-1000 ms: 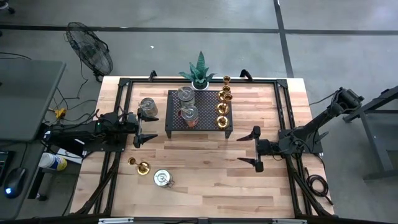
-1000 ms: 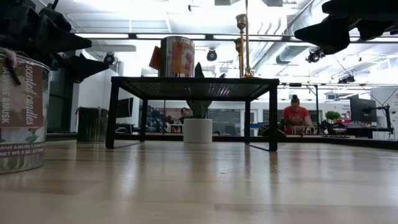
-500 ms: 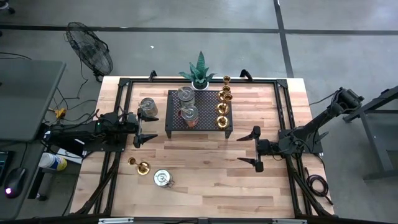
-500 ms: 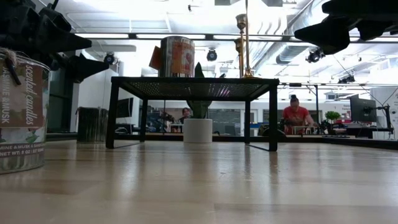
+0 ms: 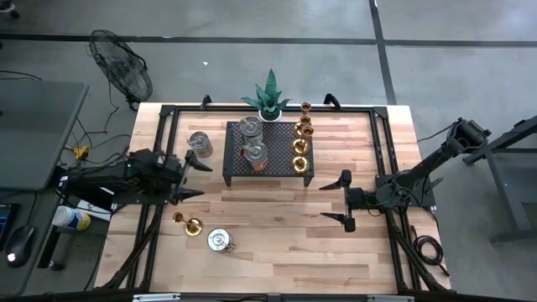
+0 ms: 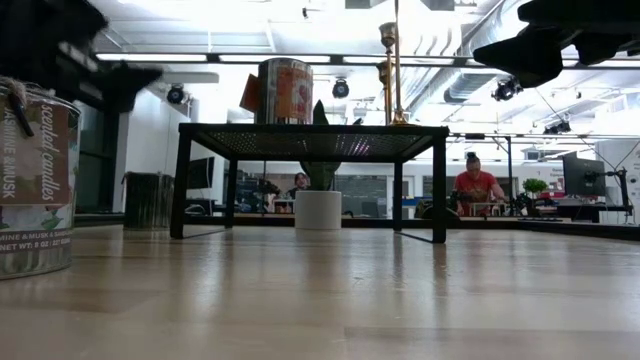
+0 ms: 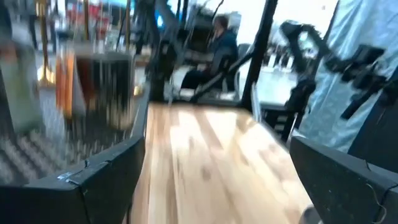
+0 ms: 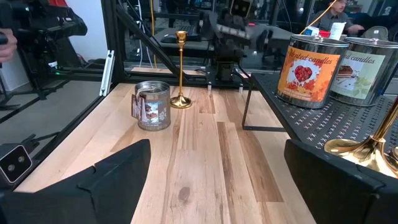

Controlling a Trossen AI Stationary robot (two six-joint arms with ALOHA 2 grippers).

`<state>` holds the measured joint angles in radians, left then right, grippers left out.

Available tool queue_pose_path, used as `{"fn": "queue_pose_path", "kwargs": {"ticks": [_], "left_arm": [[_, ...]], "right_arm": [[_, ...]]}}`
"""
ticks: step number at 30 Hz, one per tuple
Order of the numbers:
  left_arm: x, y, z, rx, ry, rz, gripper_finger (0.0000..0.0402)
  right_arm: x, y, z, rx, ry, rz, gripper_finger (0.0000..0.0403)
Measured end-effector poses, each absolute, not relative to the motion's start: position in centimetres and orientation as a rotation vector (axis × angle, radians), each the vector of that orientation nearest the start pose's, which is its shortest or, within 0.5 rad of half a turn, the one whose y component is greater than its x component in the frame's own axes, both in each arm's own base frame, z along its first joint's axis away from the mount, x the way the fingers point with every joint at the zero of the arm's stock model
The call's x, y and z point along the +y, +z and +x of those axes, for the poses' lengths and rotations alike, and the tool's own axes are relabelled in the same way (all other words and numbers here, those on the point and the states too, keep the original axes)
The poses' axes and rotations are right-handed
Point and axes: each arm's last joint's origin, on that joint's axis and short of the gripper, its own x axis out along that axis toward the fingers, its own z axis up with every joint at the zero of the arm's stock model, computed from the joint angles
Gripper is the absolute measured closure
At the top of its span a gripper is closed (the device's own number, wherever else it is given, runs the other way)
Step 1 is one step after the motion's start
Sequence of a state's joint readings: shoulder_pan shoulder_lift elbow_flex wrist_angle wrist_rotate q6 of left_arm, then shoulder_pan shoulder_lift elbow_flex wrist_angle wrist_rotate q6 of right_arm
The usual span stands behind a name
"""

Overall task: Pick & Place candle stick holders
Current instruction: Put the gold candle holder on the shelf

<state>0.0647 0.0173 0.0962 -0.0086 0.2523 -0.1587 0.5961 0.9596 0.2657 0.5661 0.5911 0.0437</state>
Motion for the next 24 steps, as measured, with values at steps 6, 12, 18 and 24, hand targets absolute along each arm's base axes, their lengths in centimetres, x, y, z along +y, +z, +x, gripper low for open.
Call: {"fn": "queue_pose_path", "kwargs": {"ticks": [6, 12, 18, 24], "left_arm": [[-0.2, 20.7, 8.8, -0.092, -0.221, -0.11, 0.0009], [-0.2, 21.3, 8.6, -0.115, -0.222, -0.108, 0.0009], [-0.3, 21.3, 8.6, -0.107, -0.251, -0.162, 0.0009], [-0.4, 21.4, 8.5, -0.11, -0.273, -0.16, 0.0009]], "right_arm": [[9.1, 19.7, 16.3, 0.106, 0.003, -0.028, 0.0041], [9.1, 19.7, 16.3, 0.106, 0.003, -0.028, 0.0041], [9.1, 19.7, 16.3, 0.106, 0.003, -0.028, 0.0041], [9.1, 19.7, 16.3, 0.106, 0.003, -0.028, 0.0041]]}}
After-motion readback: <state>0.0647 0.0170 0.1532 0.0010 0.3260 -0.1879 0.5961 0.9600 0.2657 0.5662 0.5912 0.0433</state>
